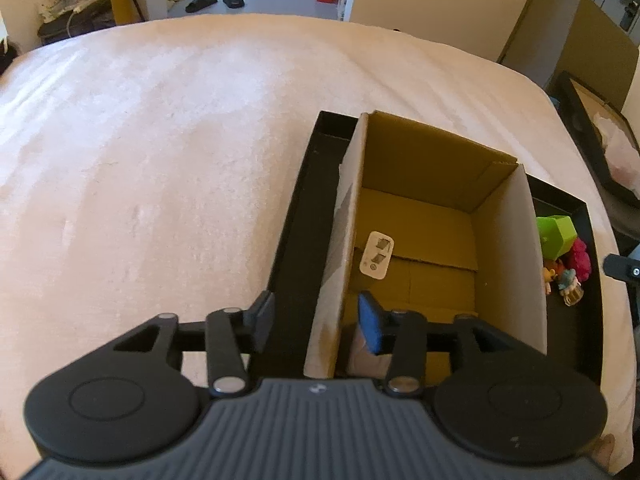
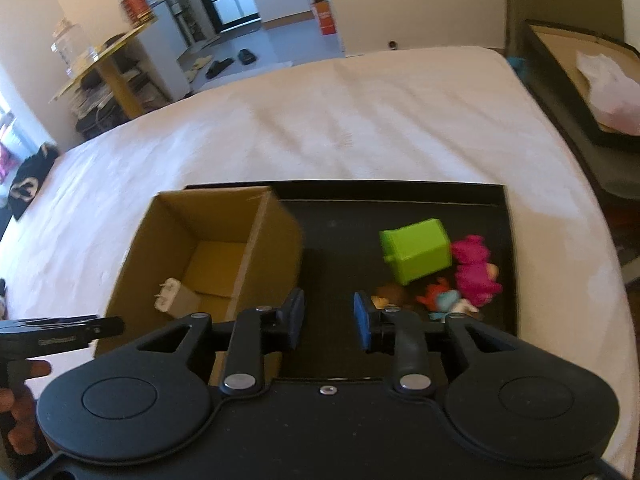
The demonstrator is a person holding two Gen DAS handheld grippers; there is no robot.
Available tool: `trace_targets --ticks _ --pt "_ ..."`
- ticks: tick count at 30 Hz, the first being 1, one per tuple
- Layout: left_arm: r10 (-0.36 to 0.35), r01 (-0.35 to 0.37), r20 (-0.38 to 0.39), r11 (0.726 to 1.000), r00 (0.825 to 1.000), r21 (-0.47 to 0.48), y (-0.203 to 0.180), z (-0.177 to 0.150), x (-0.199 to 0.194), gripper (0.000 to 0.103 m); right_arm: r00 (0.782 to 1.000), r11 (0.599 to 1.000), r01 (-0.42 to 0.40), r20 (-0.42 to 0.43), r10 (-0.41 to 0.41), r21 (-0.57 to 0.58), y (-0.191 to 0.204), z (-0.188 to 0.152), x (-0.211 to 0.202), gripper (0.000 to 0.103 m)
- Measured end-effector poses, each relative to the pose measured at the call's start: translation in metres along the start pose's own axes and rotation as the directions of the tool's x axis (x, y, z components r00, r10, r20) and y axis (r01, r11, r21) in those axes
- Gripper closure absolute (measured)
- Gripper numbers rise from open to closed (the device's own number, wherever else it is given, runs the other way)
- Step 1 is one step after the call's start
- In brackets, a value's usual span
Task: Organize rigid objects
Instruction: 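Move the right gripper back to the toys and grasp the blue-haired figure with mug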
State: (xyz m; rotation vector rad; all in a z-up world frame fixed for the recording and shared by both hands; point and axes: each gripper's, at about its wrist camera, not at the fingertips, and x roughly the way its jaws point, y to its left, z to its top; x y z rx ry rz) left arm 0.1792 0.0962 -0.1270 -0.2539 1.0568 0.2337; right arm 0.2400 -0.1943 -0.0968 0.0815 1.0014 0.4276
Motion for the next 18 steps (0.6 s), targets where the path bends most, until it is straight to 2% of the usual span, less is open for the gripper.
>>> trace_targets --ticks 11,18 --pt "0.057 -0.057 0.023 0.998 0.998 0.004 -0.015 0.009 -0.012 0.042 1.000 0.997 0.003 0.018 -0.004 0.074 -0.049 0.000 0.005 0.063" --pt "0.090 -0.090 0.031 0.996 0.995 0.012 -0.023 0.012 -0.016 0.031 0.999 0.993 -0.025 0.024 0.022 0.119 -0.074 -0.002 0.013 0.061"
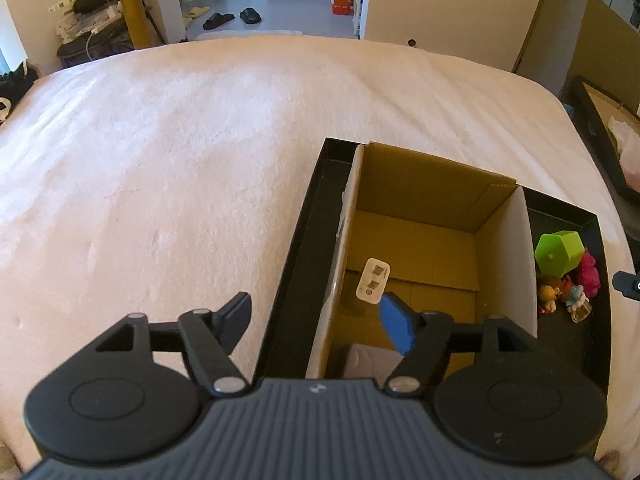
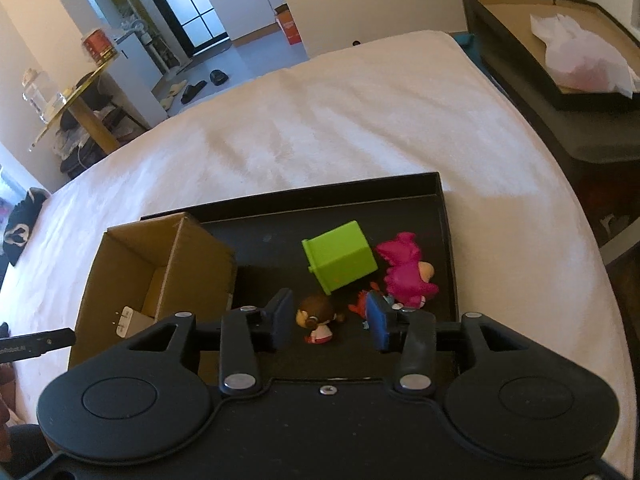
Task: Organize rigid objects
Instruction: 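Move the right gripper back to the toys and grasp the blue-haired figure with mug, then lift the blue-haired figure with the right gripper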
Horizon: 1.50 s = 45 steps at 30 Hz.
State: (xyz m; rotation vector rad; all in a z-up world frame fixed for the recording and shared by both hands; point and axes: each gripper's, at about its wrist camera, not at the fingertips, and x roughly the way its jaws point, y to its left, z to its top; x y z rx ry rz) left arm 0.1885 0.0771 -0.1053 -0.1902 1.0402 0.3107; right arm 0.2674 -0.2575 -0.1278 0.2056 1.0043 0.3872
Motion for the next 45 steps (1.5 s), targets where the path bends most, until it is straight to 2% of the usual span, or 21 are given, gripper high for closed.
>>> trace_targets --ticks 7,13,19,26,29,35,45 --pt "0.039 -0.039 -0.010 0.999 0.999 0.001 -0.006 0.003 0.003 0.024 1.000 1.000 0.003 -0.019 -0.003 0.002 -0.015 -0.002 0.011 0.061" --pt "0.062 -0.063 -0.022 0.997 0.998 -0.045 -0.006 0.002 0.005 0.022 0.999 0.999 -0.012 -0.045 0.011 -0.030 -0.024 -0.009 0.030 0.064" --pt "0.056 -0.059 -0.043 0.996 0.997 -0.064 -0.012 -0.002 0.010 0.022 0.998 0.999 -0.020 -0.067 0.017 -0.037 -0.031 -0.010 0.047 0.065" --pt "0.076 -0.080 -0.050 0.994 0.996 -0.075 -0.014 0.002 0.015 0.022 0.998 0.995 0.003 -0.057 -0.009 -0.102 -0.029 -0.015 0.060 0.070" --pt "0.081 -0.085 -0.052 0.993 0.995 -0.078 -0.014 0.001 0.017 0.022 0.998 0.993 0.021 -0.048 -0.027 -0.112 -0.031 -0.015 0.060 0.079" --pt "0.081 -0.084 -0.051 0.993 0.995 -0.080 -0.012 -0.001 0.014 0.022 0.997 0.993 0.019 -0.072 -0.027 -0.116 -0.032 -0.019 0.055 0.079" --pt "0.065 -0.068 -0.053 0.995 0.996 -0.074 -0.012 -0.008 0.007 0.022 0.980 0.999 -0.001 -0.199 0.011 0.054 -0.047 -0.032 0.046 0.084"
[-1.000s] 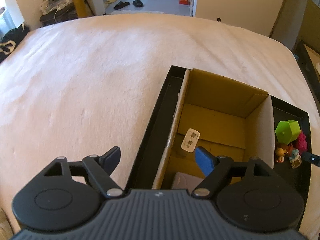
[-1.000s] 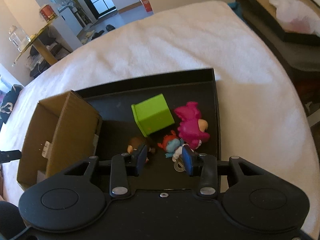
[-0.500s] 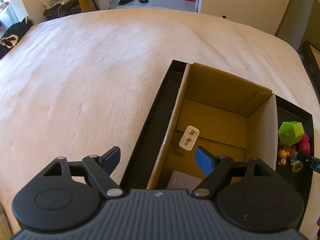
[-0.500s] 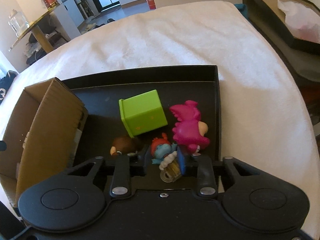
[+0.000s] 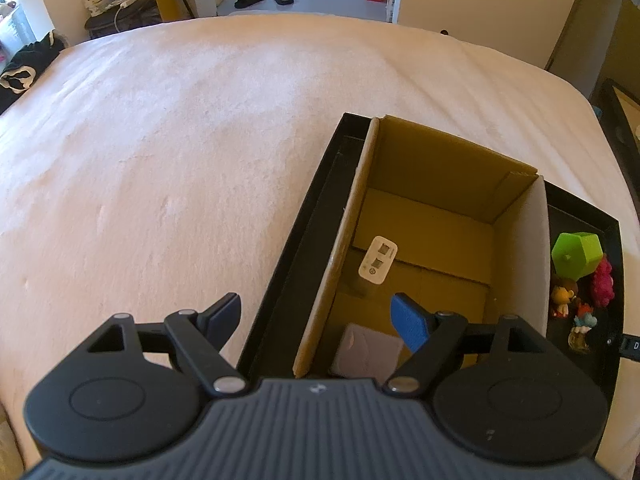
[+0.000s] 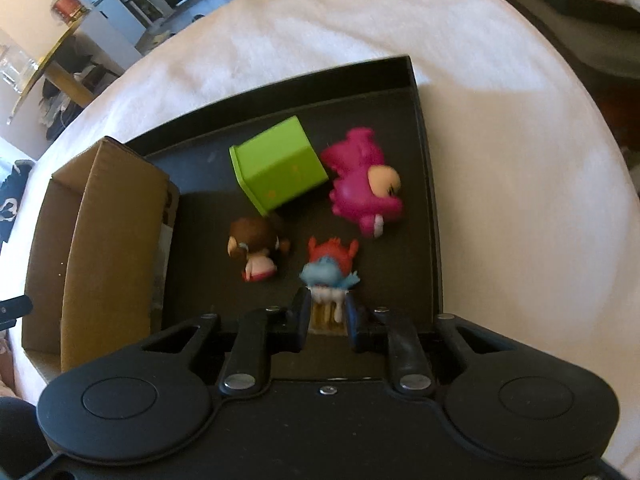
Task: Organize rigid objects
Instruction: 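Lift the blue-haired figure with the right gripper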
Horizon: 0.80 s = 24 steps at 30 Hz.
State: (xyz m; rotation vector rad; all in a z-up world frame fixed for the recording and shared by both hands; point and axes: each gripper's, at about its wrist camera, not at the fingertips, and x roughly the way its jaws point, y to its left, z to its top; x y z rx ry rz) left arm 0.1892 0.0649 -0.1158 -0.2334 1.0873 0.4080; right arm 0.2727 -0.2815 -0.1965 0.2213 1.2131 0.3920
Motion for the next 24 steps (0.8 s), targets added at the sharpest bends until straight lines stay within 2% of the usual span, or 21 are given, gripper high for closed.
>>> trace_targets --ticks 3,5,8,13,18,22,24 --pt "-0.006 0.006 -0.001 1.000 1.000 -0.007 0.001 -0.001 0.000 0.022 1.000 1.000 -0.010 0.009 0.010 -0.002 0.002 -0.003 -0.006 0.081" --pt "-0.012 0.012 0.000 1.000 1.000 -0.011 0.003 -0.001 0.000 0.022 1.000 1.000 0.003 0.020 -0.003 -0.014 0.004 -0.003 -0.008 0.071" --pt "-0.019 0.019 0.001 1.000 1.000 -0.016 0.005 0.000 0.001 0.022 0.999 1.000 0.026 0.022 -0.026 -0.010 0.007 0.000 -0.003 0.064" --pt "-0.030 0.030 0.002 0.999 1.000 -0.025 0.009 0.003 0.002 0.022 0.996 0.996 0.090 0.028 -0.090 -0.019 0.016 0.004 0.009 0.062" --pt "-0.041 0.041 0.000 0.999 0.999 -0.035 0.009 0.005 0.008 0.022 0.987 0.985 0.157 0.048 -0.153 -0.078 0.035 -0.001 0.018 0.060" --pt "-0.046 0.046 -0.004 0.998 0.999 -0.032 0.007 0.007 0.011 0.022 0.973 0.969 0.226 0.079 -0.219 -0.102 0.037 -0.003 0.021 0.060" --pt "-0.047 0.047 -0.004 0.998 0.999 -0.032 0.008 0.008 0.012 0.022 0.972 0.969 0.230 0.080 -0.223 -0.089 0.035 -0.001 0.023 0.060"
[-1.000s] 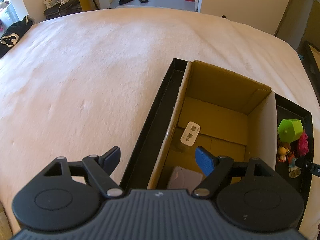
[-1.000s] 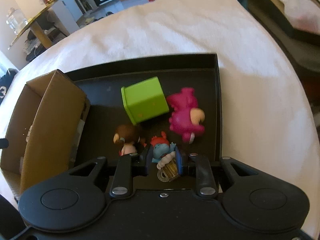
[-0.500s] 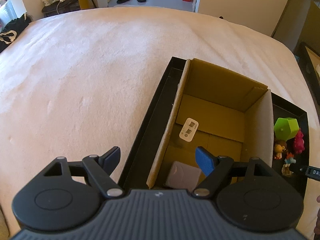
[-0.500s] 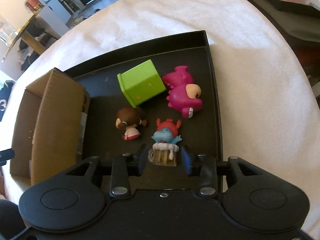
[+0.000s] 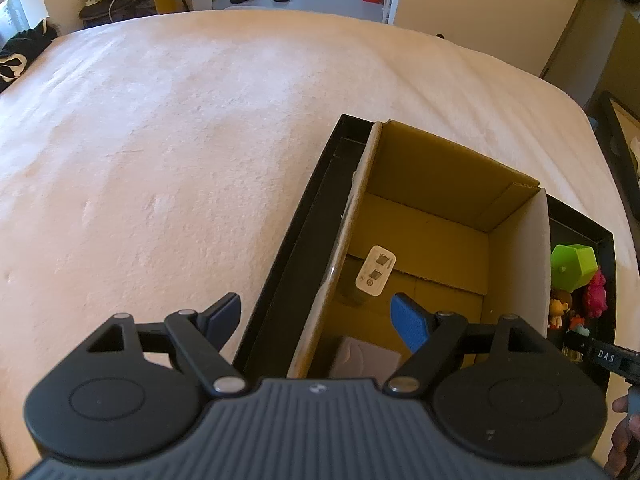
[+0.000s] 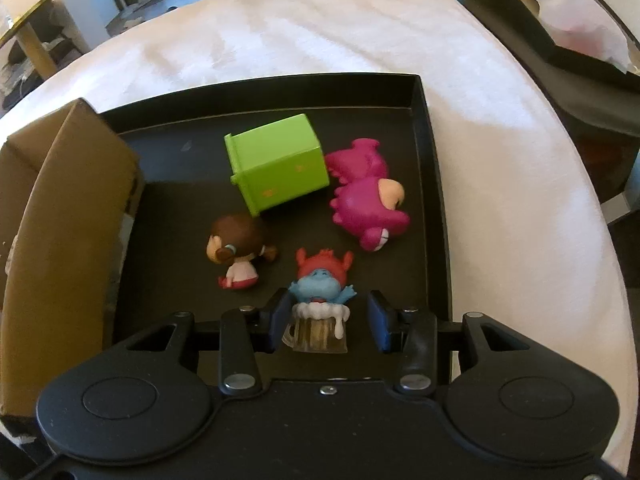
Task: Organize rigid objects
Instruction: 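Lift the blue-haired figure with the right gripper, then carry the blue-haired figure into the box and open the right gripper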
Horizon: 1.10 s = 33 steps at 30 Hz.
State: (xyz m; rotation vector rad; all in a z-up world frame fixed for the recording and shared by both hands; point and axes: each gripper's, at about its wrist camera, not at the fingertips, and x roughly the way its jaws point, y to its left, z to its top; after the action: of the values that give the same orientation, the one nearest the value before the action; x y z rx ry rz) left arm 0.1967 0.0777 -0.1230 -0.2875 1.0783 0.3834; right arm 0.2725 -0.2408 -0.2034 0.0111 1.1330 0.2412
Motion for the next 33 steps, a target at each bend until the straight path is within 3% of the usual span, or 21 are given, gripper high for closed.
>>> trace_targets --ticks 15,18,22,33 --pt "0.001 -0.001 -0.004 1.000 1.000 -0.004 0.005 -0.001 0.003 0.022 0.999 0.999 0.029 0.016 -0.029 -0.020 0.008 -0.001 0.004 0.057" --pt "0.012 -0.012 -0.001 1.000 1.000 -0.004 0.005 -0.003 0.003 0.022 0.999 0.999 0.034 0.025 -0.033 -0.031 0.015 -0.004 0.004 0.065" --pt "0.024 -0.024 -0.007 1.000 1.000 -0.007 0.005 -0.005 0.002 0.022 1.000 1.000 -0.017 0.023 0.017 -0.012 0.015 -0.005 -0.001 0.065" --pt "0.060 -0.060 0.015 0.998 0.998 0.016 0.002 -0.014 -0.009 0.022 0.985 0.994 -0.114 0.134 0.113 -0.005 0.009 -0.005 -0.050 0.065"
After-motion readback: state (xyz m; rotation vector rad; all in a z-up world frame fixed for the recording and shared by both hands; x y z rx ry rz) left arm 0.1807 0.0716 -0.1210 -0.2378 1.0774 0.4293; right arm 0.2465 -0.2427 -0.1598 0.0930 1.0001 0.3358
